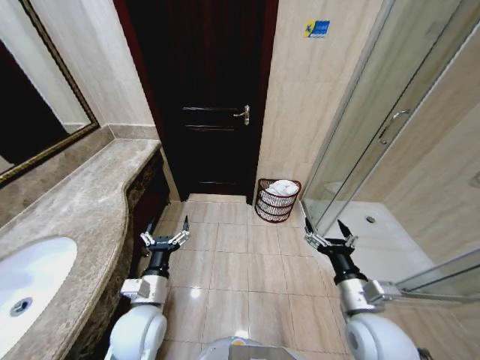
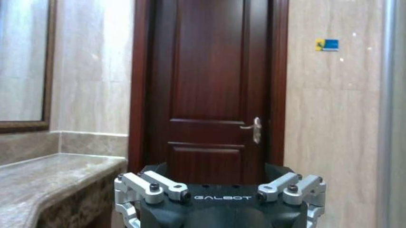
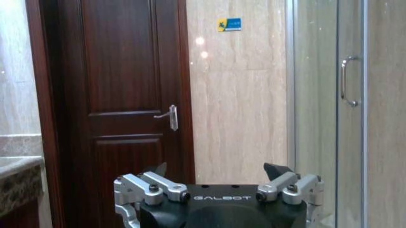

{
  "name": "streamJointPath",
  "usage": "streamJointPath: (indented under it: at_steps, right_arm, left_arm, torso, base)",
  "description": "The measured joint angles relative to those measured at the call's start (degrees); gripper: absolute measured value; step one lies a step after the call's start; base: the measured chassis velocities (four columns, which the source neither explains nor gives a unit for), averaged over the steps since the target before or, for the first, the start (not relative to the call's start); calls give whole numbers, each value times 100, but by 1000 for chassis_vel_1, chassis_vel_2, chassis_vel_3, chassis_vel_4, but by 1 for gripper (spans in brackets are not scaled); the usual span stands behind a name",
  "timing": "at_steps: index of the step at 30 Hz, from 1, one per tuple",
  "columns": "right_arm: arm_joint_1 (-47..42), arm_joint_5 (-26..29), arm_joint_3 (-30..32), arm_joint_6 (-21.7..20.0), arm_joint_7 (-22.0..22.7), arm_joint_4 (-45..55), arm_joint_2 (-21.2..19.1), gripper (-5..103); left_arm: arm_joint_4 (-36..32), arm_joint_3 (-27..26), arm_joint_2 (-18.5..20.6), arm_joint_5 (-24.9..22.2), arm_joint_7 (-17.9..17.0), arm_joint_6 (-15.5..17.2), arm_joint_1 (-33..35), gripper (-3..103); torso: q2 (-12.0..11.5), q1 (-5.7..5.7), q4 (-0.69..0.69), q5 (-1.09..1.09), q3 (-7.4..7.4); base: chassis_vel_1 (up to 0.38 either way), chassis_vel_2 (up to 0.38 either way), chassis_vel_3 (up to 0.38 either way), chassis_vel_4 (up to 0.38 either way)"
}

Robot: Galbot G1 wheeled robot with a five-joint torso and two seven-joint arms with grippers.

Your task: Discard the used towel into the hamper.

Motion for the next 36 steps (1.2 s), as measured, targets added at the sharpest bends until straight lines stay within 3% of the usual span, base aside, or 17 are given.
streamJointPath:
  at_steps: [36]
  right_arm:
    - [4, -123, -1, 13, -6, -49, 8, 100]
  left_arm:
    - [102, -34, 67, 48, -10, -41, -5, 100]
  torso:
    - [0, -1, 0, 0, -1]
  base:
    - [0, 0, 0, 0]
